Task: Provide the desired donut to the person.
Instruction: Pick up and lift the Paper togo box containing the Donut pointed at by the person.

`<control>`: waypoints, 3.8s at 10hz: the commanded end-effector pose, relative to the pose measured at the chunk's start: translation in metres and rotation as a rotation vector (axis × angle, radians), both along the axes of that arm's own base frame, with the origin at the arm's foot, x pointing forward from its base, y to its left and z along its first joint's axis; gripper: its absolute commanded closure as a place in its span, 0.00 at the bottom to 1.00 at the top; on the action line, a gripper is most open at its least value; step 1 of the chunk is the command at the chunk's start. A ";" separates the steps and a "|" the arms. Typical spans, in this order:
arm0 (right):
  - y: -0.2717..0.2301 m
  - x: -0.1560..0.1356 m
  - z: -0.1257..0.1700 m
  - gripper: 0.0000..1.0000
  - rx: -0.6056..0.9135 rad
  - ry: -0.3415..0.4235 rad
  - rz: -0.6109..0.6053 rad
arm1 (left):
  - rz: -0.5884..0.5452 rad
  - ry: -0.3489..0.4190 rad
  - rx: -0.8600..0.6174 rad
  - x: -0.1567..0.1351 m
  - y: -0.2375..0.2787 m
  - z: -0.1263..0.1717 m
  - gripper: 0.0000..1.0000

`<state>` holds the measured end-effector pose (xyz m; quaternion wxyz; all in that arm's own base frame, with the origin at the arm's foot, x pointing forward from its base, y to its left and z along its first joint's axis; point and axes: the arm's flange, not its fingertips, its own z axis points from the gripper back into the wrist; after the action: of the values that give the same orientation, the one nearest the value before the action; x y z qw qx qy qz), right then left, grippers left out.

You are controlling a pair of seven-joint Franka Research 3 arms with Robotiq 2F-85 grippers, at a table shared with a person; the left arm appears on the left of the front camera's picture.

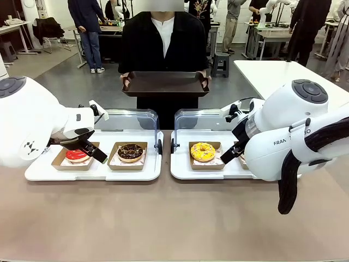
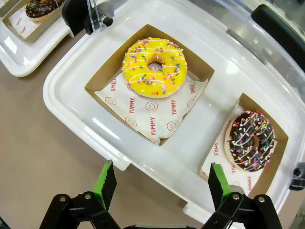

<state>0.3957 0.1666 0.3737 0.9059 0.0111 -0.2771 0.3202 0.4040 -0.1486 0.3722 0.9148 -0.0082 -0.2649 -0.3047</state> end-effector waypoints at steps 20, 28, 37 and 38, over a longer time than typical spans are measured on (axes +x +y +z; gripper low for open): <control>-0.051 -0.142 0.194 0.00 -0.112 -0.057 -0.114 | 0.010 -0.063 0.029 -0.106 0.106 0.192 0.00; -0.188 -0.100 0.266 0.00 0.655 -0.053 0.498 | -0.471 0.056 -0.573 -0.041 0.219 0.267 0.00; -0.230 -0.082 0.243 0.00 0.566 -0.011 0.503 | -0.721 -0.023 -0.593 -0.022 0.292 0.228 0.00; -0.229 -0.083 0.243 0.00 0.531 -0.005 0.521 | -0.717 -0.018 -0.587 -0.022 0.293 0.228 0.00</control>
<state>0.3144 -0.0609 0.6102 0.7659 0.3260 -0.3411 0.4368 0.3849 0.1426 0.5912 0.7088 -0.3643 -0.3303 -0.5057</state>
